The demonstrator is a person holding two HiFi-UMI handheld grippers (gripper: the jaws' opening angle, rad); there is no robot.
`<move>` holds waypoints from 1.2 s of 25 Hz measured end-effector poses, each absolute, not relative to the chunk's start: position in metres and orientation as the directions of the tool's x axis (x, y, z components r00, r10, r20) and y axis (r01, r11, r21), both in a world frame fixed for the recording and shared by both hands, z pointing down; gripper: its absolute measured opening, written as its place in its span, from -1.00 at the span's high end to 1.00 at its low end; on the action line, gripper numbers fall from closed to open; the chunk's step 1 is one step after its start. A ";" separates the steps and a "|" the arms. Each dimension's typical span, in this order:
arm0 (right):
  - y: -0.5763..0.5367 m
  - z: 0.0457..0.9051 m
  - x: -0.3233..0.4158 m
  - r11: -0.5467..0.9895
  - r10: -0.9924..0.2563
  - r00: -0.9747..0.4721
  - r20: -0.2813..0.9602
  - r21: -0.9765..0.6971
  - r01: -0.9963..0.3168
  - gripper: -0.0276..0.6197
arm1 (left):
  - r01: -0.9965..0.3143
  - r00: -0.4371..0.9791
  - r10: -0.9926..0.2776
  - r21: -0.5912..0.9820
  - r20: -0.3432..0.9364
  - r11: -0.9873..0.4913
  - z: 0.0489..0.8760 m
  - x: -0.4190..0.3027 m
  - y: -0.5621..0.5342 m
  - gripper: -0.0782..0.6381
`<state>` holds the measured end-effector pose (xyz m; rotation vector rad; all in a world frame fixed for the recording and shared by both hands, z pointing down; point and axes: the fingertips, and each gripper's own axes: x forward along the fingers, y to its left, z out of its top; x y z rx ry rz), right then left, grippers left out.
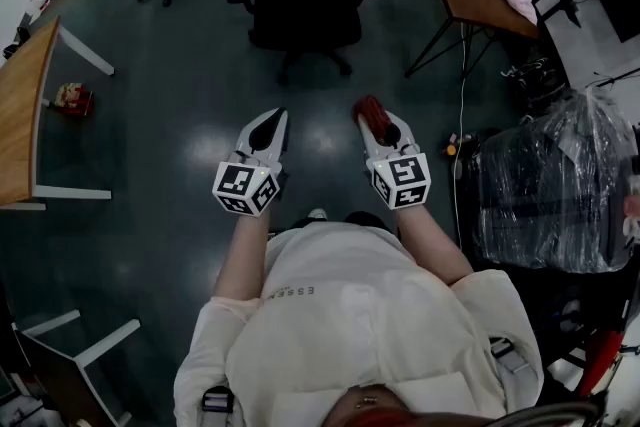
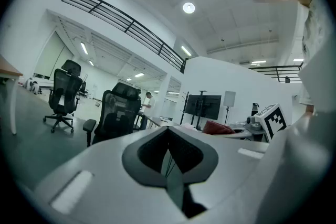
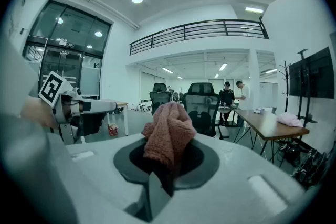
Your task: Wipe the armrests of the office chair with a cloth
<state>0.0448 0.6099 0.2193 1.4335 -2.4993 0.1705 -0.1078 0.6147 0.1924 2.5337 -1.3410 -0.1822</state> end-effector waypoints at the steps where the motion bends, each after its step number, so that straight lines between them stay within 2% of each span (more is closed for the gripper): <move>1: 0.610 0.220 0.045 0.508 -0.830 -0.483 0.277 0.020 -0.861 0.77 | -0.792 0.564 -0.826 0.293 0.015 -0.535 0.193 -0.108 0.615 0.73; 17: 0.597 0.227 0.041 0.490 -0.835 -0.477 0.274 -0.023 -0.872 0.77 | -0.795 0.561 -0.827 0.305 0.037 -0.525 0.202 -0.114 0.608 0.73; 30: 0.541 0.252 0.029 0.519 -0.801 -0.513 0.309 -0.070 -0.852 0.77 | -0.837 0.490 -0.868 0.316 0.074 -0.446 0.225 -0.143 0.571 0.73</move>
